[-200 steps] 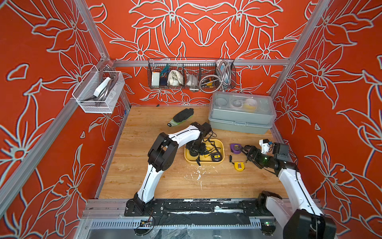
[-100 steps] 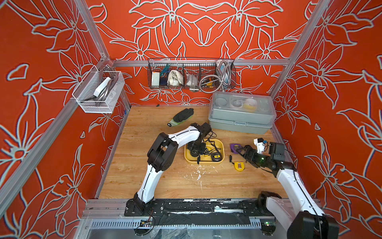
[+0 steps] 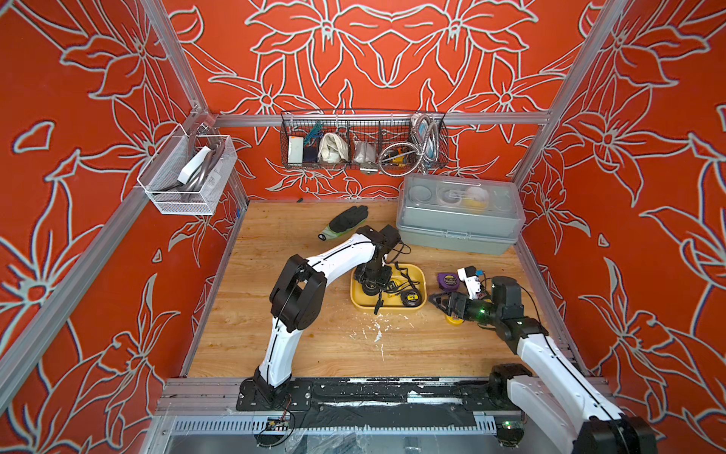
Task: Take the tape measure out of the storage box
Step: Pick up the tape measure from the storage box, then place the tape measure at the center of the board.
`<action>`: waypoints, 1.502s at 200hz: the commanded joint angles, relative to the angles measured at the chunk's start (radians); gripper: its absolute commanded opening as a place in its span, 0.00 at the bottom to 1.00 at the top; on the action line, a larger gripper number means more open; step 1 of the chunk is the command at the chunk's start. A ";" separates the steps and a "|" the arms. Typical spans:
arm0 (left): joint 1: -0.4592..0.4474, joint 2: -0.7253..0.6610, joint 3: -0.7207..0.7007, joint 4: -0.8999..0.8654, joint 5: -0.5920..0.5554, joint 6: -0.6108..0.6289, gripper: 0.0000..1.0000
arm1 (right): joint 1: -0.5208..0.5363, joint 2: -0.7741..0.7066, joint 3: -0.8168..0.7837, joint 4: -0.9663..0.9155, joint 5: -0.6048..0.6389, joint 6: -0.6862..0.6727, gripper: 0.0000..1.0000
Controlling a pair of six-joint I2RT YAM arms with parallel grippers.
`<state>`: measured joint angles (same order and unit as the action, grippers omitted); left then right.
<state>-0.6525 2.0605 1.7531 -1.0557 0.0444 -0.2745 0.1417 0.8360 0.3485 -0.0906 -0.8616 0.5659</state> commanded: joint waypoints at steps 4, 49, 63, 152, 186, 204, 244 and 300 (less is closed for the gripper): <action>0.010 -0.078 0.062 -0.051 0.060 -0.035 0.46 | 0.062 0.021 0.009 0.147 0.043 0.017 1.00; 0.016 -0.128 0.086 -0.064 0.113 -0.071 0.46 | 0.181 0.115 0.045 0.343 0.087 0.031 1.00; 0.019 -0.141 0.085 -0.060 0.128 -0.089 0.46 | 0.228 0.168 0.067 0.386 0.122 0.034 1.00; 0.032 -0.282 -0.053 0.089 0.200 -0.296 0.43 | 0.485 0.439 0.180 0.724 0.320 0.028 0.92; 0.035 -0.293 -0.078 0.133 0.251 -0.352 0.43 | 0.496 0.510 0.177 0.857 0.362 0.104 0.90; 0.035 -0.299 -0.085 0.139 0.250 -0.362 0.43 | 0.497 0.552 0.199 0.924 0.336 0.146 0.88; 0.037 -0.313 -0.098 0.156 0.243 -0.379 0.43 | 0.513 0.615 0.230 0.995 0.302 0.198 0.79; 0.037 -0.318 -0.102 0.171 0.261 -0.387 0.43 | 0.519 0.705 0.261 1.094 0.269 0.266 0.39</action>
<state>-0.6102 1.7824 1.6539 -0.8902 0.2569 -0.6586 0.6571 1.5192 0.5732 0.9066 -0.5850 0.7971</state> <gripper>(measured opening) 0.656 0.475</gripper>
